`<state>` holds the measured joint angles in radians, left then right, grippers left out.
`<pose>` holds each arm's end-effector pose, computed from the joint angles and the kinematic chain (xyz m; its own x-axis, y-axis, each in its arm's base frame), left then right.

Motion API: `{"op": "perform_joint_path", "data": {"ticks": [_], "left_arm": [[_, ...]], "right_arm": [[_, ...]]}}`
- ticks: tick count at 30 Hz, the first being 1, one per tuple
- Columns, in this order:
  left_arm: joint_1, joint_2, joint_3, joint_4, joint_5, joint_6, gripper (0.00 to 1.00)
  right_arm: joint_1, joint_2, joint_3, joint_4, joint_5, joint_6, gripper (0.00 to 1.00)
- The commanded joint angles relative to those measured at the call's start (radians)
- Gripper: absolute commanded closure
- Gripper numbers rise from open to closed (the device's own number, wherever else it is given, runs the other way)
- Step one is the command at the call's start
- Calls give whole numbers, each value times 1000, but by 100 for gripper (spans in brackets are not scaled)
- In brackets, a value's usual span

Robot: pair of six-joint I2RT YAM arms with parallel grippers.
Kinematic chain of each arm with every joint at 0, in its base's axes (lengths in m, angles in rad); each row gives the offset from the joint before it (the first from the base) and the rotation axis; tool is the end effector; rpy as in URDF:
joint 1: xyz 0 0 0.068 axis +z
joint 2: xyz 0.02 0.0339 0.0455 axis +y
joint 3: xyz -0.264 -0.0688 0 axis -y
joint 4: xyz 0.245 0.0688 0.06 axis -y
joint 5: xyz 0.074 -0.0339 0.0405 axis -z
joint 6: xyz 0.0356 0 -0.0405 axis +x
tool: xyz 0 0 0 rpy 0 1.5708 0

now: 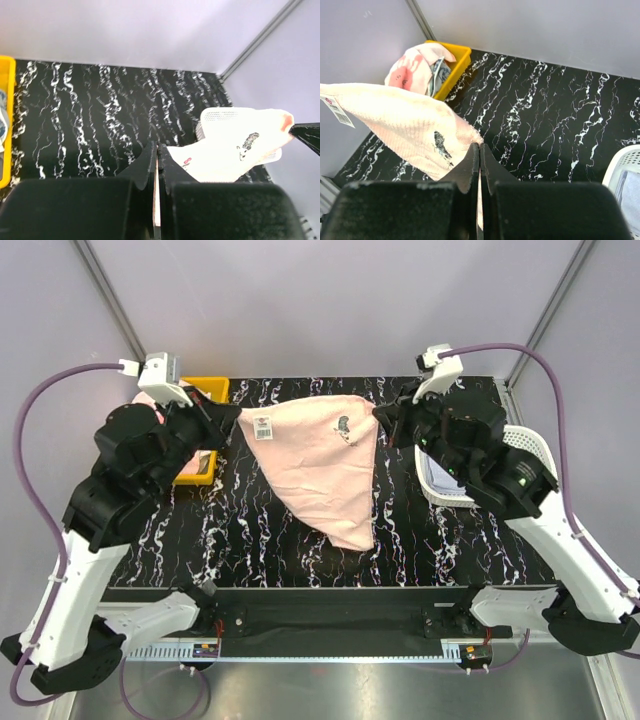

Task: Fold and stack the towels
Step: Flatten out the crumpled towel

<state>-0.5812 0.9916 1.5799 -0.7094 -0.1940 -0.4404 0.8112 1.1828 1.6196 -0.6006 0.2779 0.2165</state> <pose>0.1326 -0.0789 0.5072 -0.2528 -0.3344 -0.9079 0.2996 0.8652 -0.4021 0.1610 0.1554 0.4982 -0.2194 0.0689 -0.9732 -0.4749 0.8638 0.1682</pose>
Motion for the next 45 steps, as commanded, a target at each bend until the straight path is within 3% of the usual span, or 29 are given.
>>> {"op": "perform_joint_path", "data": {"ticks": [1,6,15,18,21,24,30,36,40,45], "left_arm": [[-3,5,86,5,59,20,100],[-5,38,212,-1,96,23,100],[-2,151,302,-7,65,45,100],[49,208,334,7,112,40,100],[161,309,373,37,212,9,100],[231,465,451,69,280,3,100],[348,855,682,157,332,-14,100],[403,1197,881,244,340,-38,100],[409,1223,778,332,335,-49,100],[406,1171,562,419,321,-47,100]], "right_arm": [[11,-18,83,-31,-8,-8,100],[11,-9,169,-57,-11,-16,100],[9,67,244,-50,70,-69,100],[-12,133,256,-31,92,-89,100],[-145,222,296,-9,-50,-65,100],[-289,346,322,48,-175,-45,100],[-493,749,534,146,-368,0,100],[-563,1121,839,167,-444,47,100],[-572,1224,910,185,-476,47,100],[-572,1141,686,306,-505,75,100]]}}
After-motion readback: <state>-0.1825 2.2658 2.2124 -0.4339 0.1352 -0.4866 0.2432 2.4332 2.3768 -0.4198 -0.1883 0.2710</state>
